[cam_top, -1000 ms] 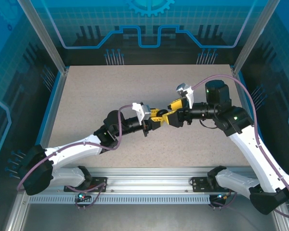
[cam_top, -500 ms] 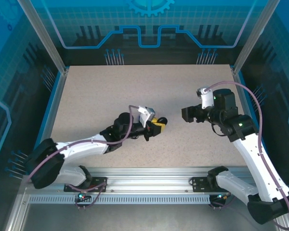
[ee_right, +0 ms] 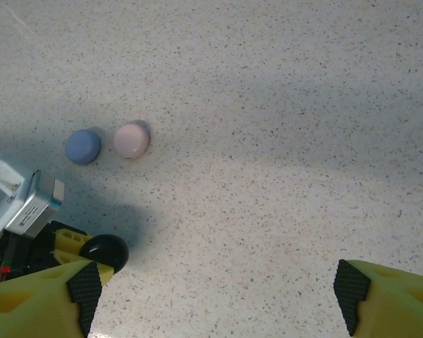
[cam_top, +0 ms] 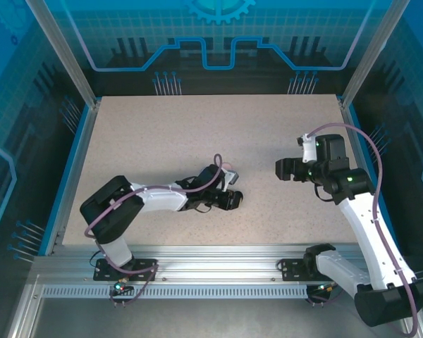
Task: Insert the wireless bluetooth earbuds into the charging case
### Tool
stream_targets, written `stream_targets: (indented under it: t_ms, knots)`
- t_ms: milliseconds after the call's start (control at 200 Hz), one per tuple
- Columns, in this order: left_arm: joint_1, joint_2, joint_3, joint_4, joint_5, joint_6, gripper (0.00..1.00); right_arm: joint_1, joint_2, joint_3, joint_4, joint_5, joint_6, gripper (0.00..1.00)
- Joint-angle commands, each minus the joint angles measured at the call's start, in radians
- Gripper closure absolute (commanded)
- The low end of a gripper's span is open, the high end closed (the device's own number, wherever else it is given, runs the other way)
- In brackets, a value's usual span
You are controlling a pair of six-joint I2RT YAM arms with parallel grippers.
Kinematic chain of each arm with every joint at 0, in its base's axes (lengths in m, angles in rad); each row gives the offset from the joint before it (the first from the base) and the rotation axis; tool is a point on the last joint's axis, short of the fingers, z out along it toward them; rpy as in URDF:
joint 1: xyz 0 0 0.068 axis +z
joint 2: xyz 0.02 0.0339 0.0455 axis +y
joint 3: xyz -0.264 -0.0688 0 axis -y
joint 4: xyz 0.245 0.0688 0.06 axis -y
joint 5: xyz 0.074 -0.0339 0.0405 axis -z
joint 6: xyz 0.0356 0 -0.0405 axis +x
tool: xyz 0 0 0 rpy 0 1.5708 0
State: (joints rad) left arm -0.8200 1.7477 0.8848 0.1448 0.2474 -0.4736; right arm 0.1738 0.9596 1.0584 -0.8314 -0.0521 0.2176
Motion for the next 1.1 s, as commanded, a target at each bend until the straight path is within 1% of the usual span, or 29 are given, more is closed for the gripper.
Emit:
stream_targets:
  t_ms: [0, 100, 220, 260, 355, 400, 455, 545, 645, 775, 900, 935, 981, 1061, 1096]
  knots:
    - [0.005, 0.048, 0.061, -0.129, -0.004, -0.028, 0.97, -0.021, -0.017, -0.012, -0.038, 0.004, -0.008, 0.11]
    - [0.005, 0.079, 0.091, -0.160, -0.012, -0.033, 0.94, -0.027, -0.027, -0.010, -0.046, 0.006, -0.013, 0.11]
    - [0.005, 0.104, 0.132, -0.222, -0.035, -0.013, 0.88, -0.034, -0.028, -0.004, -0.065, 0.016, -0.028, 0.11]
    - [0.005, 0.108, 0.143, -0.243, -0.048, -0.005, 0.84, -0.037, -0.028, 0.001, -0.076, 0.025, -0.037, 0.11]
    - [0.005, 0.109, 0.152, -0.271, -0.081, 0.012, 0.71, -0.054, -0.030, 0.014, -0.104, 0.043, -0.057, 0.10]
    - [0.005, 0.105, 0.154, -0.282, -0.091, 0.021, 0.63, -0.065, -0.033, 0.020, -0.113, 0.042, -0.064, 0.09]
    - [0.008, 0.095, 0.155, -0.294, -0.107, 0.030, 0.56, -0.080, -0.037, 0.024, -0.120, 0.035, -0.072, 0.09]
    - [0.014, 0.061, 0.142, -0.301, -0.142, 0.044, 0.39, -0.102, -0.042, 0.025, -0.124, 0.020, -0.081, 0.05]
    - [0.035, -0.014, 0.109, -0.290, -0.168, 0.061, 0.30, -0.123, -0.045, 0.024, -0.123, 0.015, -0.091, 0.00]
    - [0.082, -0.143, 0.057, -0.276, -0.198, 0.085, 0.22, -0.146, -0.054, 0.010, -0.098, 0.010, -0.097, 0.00]
    - [0.139, -0.288, 0.007, -0.263, -0.250, 0.130, 0.16, -0.158, -0.068, -0.049, -0.022, 0.008, -0.084, 0.00]
    - [0.152, -0.329, -0.007, -0.260, -0.279, 0.148, 0.14, -0.160, -0.074, -0.074, 0.013, 0.022, -0.076, 0.00]
    - [0.173, -0.386, -0.027, -0.256, -0.319, 0.169, 0.11, -0.161, -0.083, -0.108, 0.063, 0.073, -0.047, 0.00]
    - [0.225, -0.488, -0.068, -0.226, -0.371, 0.195, 0.04, -0.163, -0.105, -0.171, 0.178, 0.139, -0.035, 0.00]
    - [0.251, -0.537, -0.093, -0.203, -0.405, 0.206, 0.01, -0.165, -0.111, -0.230, 0.238, 0.173, -0.030, 0.00]
